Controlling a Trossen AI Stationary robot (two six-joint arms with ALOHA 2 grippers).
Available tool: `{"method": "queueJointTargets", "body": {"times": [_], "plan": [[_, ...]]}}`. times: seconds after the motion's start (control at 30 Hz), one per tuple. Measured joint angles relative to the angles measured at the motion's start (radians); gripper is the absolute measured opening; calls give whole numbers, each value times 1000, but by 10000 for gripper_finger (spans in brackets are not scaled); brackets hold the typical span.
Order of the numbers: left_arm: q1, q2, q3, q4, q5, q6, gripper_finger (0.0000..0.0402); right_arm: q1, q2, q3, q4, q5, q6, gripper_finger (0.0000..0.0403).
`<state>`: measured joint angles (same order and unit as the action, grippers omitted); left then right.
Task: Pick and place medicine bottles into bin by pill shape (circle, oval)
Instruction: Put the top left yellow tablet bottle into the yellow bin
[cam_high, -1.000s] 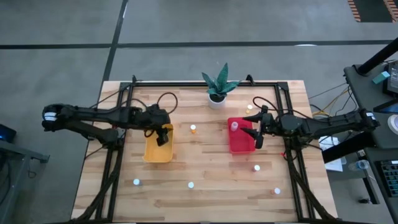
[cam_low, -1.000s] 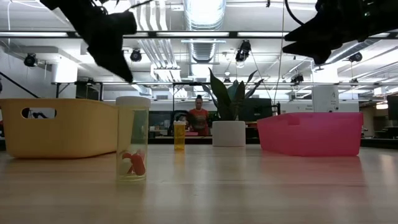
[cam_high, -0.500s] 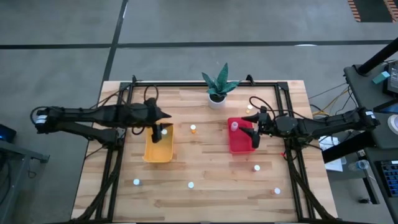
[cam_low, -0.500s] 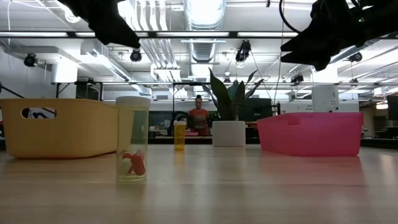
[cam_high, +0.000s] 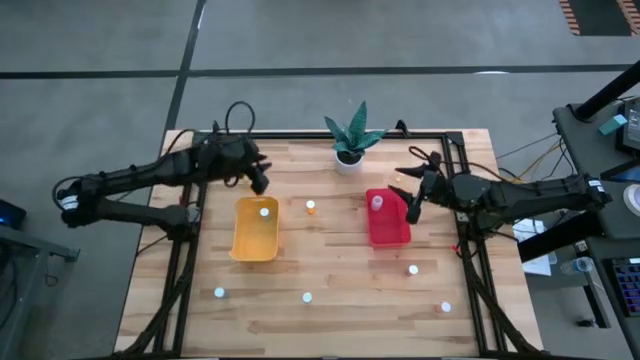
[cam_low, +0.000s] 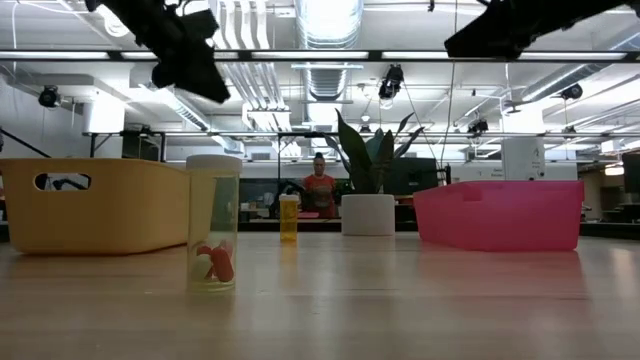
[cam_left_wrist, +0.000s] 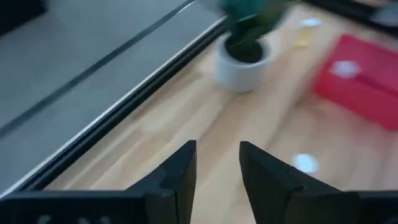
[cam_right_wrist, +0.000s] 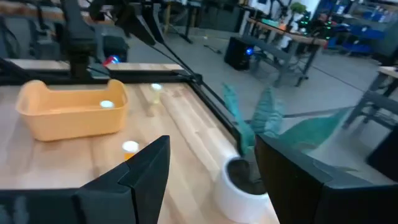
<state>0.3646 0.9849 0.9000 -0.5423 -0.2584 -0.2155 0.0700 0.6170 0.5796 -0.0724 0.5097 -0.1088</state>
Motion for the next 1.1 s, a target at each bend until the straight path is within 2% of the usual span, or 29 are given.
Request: {"method": "queueJointTargets", "body": {"times": [0.2,0.43,0.57,0.87,1.1], "plan": [[160,63,4,-82,52,-120,89,-41,-1,46,-133,1,-15,226],[291,172,3,-263,83,-230,91,-80,0,23,-133,0,4,226],[344,228,-2,-324,102,-219,116,-95,0,19,-125,1,4,226],[408,310,-7,-317,102,-167,209,-102,0,2,-125,9,36,226],[408,356,-18,-300,107,-166,226,-102,0,-8,-126,11,38,226]]}}
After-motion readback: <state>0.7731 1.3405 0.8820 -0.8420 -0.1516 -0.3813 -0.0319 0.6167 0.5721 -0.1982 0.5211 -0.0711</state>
